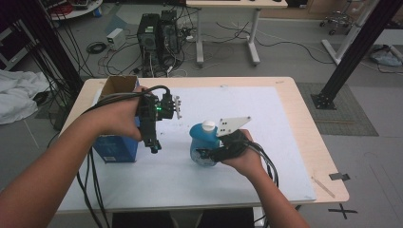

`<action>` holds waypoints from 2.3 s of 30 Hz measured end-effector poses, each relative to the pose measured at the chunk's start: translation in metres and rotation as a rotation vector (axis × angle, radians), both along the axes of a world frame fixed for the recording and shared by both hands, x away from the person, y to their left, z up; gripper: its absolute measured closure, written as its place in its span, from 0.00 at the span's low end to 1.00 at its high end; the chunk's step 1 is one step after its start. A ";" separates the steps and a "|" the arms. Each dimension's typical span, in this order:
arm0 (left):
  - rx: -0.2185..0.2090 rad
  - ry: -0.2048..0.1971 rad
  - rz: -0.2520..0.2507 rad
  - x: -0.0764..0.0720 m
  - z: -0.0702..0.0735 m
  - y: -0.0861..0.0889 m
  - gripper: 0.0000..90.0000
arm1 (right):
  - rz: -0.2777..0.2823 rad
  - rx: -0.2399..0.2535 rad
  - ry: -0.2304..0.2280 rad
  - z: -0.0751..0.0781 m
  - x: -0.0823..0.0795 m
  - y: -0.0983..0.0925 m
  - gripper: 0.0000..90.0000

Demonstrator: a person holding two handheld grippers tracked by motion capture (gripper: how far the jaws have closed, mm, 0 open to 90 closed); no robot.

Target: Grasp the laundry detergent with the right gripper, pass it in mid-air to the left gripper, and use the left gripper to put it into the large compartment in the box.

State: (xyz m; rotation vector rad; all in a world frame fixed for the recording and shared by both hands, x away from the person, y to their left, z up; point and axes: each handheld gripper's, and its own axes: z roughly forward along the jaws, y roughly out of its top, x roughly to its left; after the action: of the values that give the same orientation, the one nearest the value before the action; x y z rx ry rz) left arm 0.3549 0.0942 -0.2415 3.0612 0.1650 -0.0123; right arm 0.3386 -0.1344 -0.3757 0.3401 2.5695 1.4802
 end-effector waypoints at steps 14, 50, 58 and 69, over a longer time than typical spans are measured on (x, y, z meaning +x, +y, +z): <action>0.002 -0.001 -0.055 -0.010 -0.001 -0.017 0.04 | 0.129 -0.004 0.011 -0.001 -0.009 0.033 0.52; -0.008 -0.014 -0.140 -0.019 -0.017 -0.042 0.04 | 0.187 0.021 0.001 0.008 -0.013 0.064 0.52; -0.013 -0.014 -0.154 -0.019 -0.019 -0.045 0.12 | 0.188 0.033 -0.002 0.009 -0.013 0.066 0.52; -0.002 -0.030 -0.166 -0.019 -0.021 -0.046 0.19 | 0.183 0.026 -0.002 0.009 -0.012 0.066 0.52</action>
State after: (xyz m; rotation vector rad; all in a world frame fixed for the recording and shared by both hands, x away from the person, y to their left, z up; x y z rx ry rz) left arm 0.3363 0.0479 -0.2623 3.0612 -0.0906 0.0235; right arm 0.3262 -0.0682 -0.3662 0.1087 2.6429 1.5729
